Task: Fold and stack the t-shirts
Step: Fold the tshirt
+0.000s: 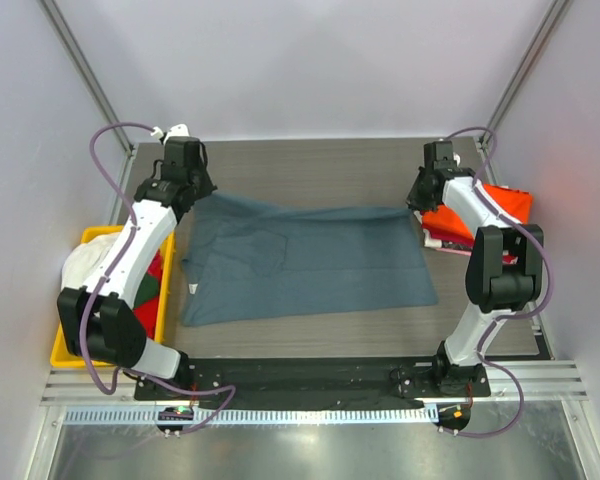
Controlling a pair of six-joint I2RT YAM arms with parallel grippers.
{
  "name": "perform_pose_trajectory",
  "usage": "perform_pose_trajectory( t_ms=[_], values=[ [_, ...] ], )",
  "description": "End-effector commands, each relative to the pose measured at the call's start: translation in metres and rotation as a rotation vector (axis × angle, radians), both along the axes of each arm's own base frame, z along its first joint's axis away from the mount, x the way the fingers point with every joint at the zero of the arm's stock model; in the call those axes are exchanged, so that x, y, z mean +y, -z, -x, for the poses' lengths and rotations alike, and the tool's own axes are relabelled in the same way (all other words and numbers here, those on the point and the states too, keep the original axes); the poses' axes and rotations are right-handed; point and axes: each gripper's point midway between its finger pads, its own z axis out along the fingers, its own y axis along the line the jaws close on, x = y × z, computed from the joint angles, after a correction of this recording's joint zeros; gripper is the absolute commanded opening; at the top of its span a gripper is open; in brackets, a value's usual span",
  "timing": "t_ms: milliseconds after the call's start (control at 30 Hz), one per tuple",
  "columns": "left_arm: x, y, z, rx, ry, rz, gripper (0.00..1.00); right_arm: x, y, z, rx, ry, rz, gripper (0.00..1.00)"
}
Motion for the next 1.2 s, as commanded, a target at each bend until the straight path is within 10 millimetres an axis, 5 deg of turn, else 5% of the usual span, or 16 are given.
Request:
perform_pose_trajectory(
  t_ms=[0, 767, 1167],
  values=[
    [0.003, -0.012, 0.015, -0.030, 0.003, -0.022, 0.00, -0.007, -0.023, 0.005, -0.077, 0.031, 0.011, 0.01],
    [-0.011, 0.035, 0.123, 0.129, 0.046, -0.017, 0.00, -0.014, 0.007, 0.049, -0.033, 0.065, 0.032, 0.01],
    [-0.021, 0.064, 0.158, 0.188, 0.100, 0.016, 0.00, -0.018, 0.020, 0.072, -0.027, 0.087, 0.045, 0.01]
  ],
)
